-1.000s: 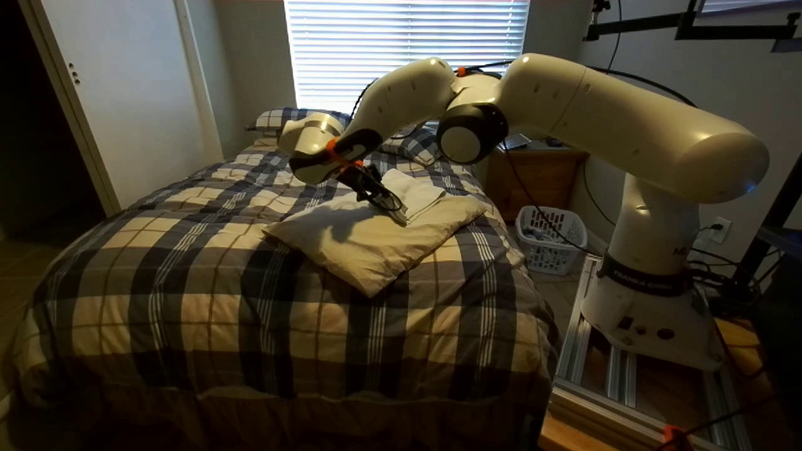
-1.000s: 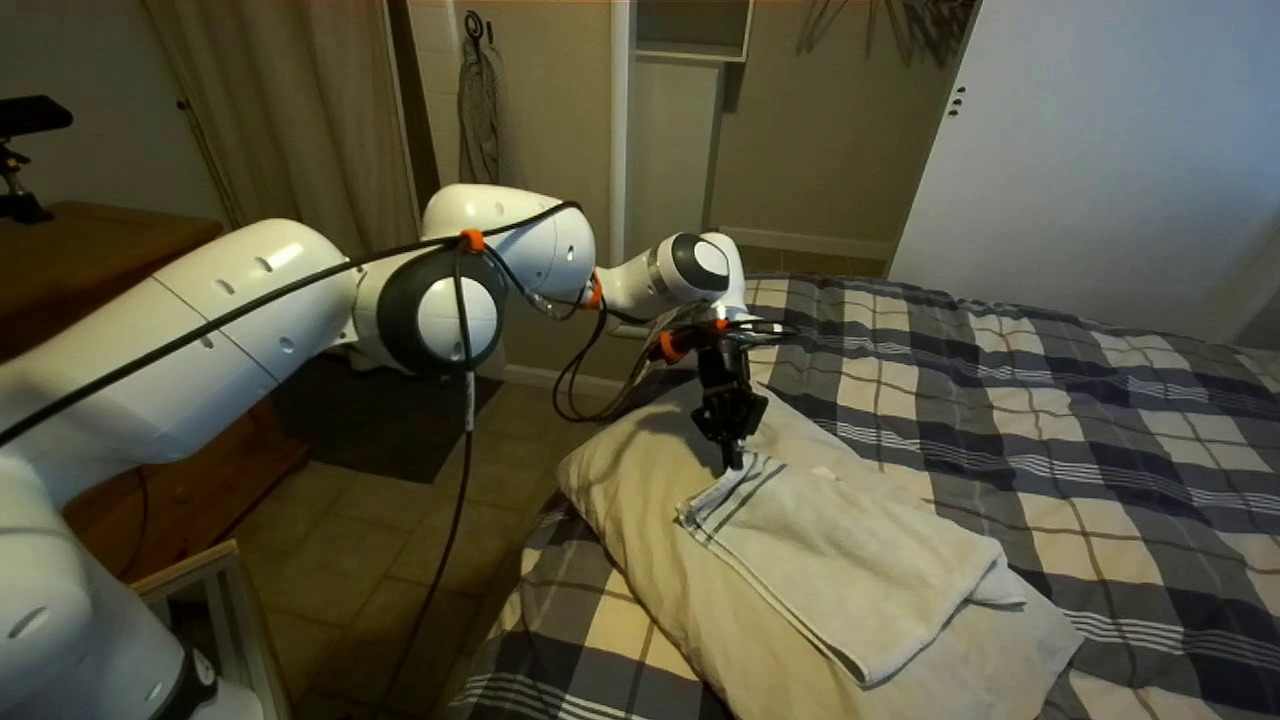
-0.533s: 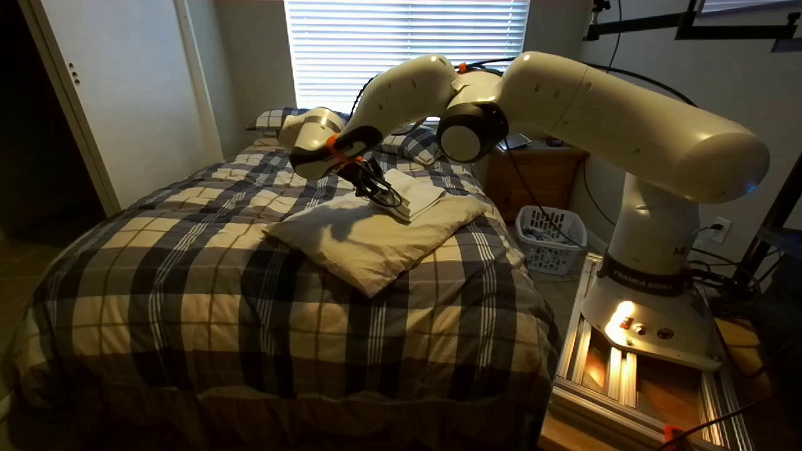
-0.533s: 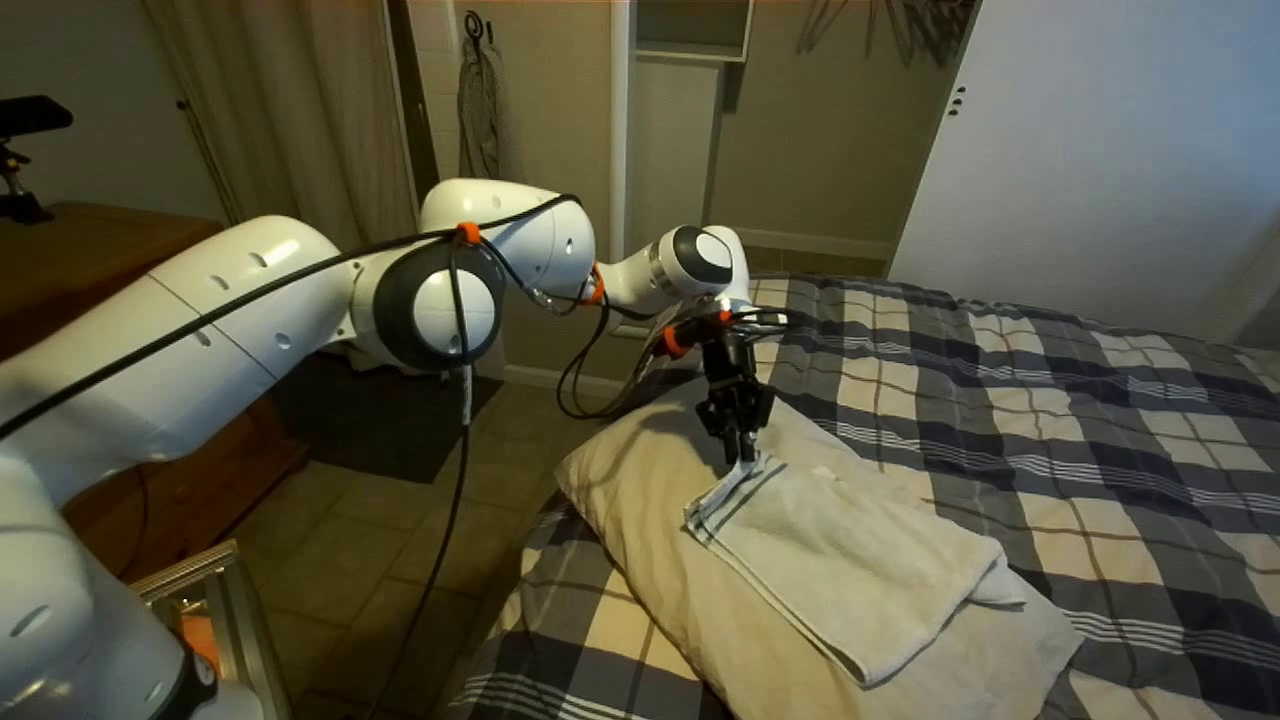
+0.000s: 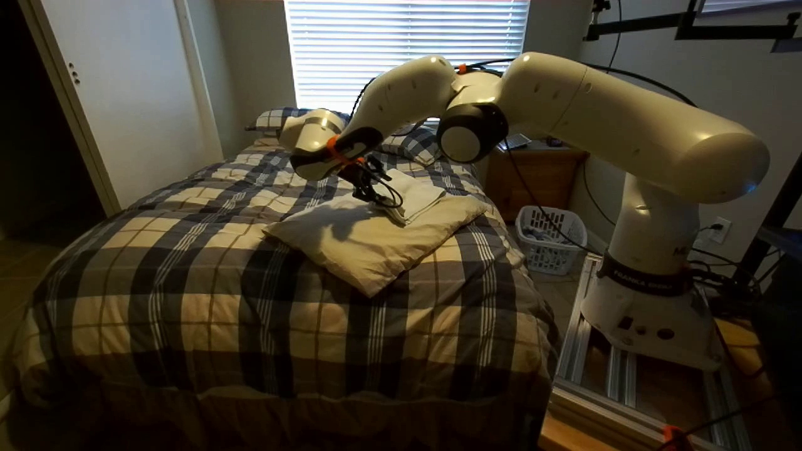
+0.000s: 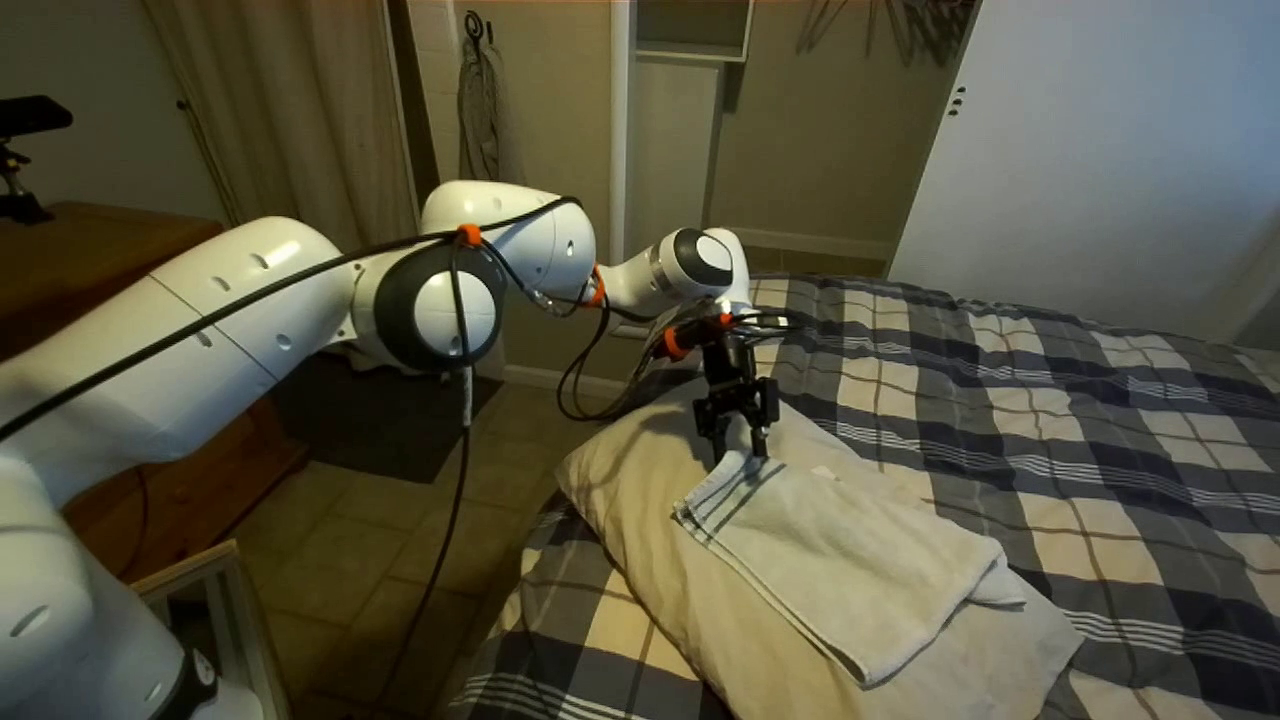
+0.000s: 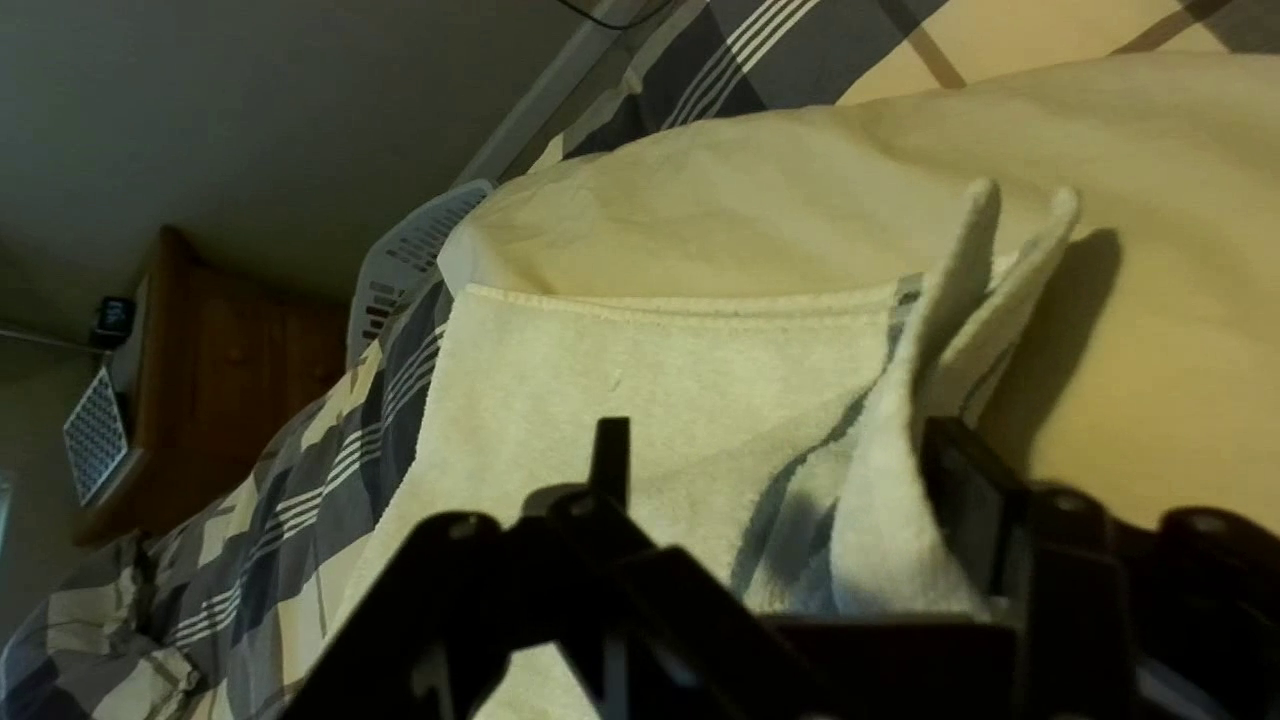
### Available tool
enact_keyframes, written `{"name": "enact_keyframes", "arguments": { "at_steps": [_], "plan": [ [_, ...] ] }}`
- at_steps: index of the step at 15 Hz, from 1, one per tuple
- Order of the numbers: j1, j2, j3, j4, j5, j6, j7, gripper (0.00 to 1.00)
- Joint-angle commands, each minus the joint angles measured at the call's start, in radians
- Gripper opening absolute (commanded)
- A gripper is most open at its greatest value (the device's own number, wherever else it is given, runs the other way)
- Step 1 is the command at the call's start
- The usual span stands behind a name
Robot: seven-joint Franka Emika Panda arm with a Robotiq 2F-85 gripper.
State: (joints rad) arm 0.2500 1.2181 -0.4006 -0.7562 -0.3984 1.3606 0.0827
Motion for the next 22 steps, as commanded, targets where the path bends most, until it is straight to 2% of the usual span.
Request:
{"name": "enact_keyframes", "arguments": {
  "at_steps": [1,2,3,6,8,9,10,11,12,13,16,17,19,22],
  "plan": [
    [0.005,-0.007,-0.003,-0.008,-0.010,0.001,-0.014,1.00],
    [0.005,-0.007,-0.003,-0.007,-0.009,0.002,-0.013,1.00],
    [0.006,-0.008,-0.003,-0.007,-0.009,0.003,-0.013,0.91],
    [0.007,-0.011,-0.001,-0.008,-0.008,0.004,-0.015,0.76],
    [0.009,-0.015,-0.002,-0.009,-0.007,0.000,-0.012,0.73],
    [0.011,-0.017,-0.001,-0.010,-0.006,-0.001,-0.012,0.81],
    [0.013,-0.019,-0.001,-0.010,-0.007,-0.002,-0.011,0.83],
    [0.015,-0.021,-0.001,-0.010,-0.007,0.000,-0.011,0.98],
    [0.017,-0.023,0.000,-0.011,-0.007,0.002,-0.012,0.95],
    [0.020,-0.024,-0.001,-0.012,-0.008,0.001,-0.011,0.99],
    [0.025,-0.026,-0.002,-0.016,-0.008,0.000,-0.011,0.98],
    [0.025,-0.026,-0.002,-0.017,-0.009,0.001,-0.013,0.75],
    [0.020,-0.021,-0.002,-0.017,-0.006,0.000,-0.010,0.72],
    [0.014,-0.016,0.001,-0.018,-0.002,0.005,-0.011,0.50]
  ]
}}
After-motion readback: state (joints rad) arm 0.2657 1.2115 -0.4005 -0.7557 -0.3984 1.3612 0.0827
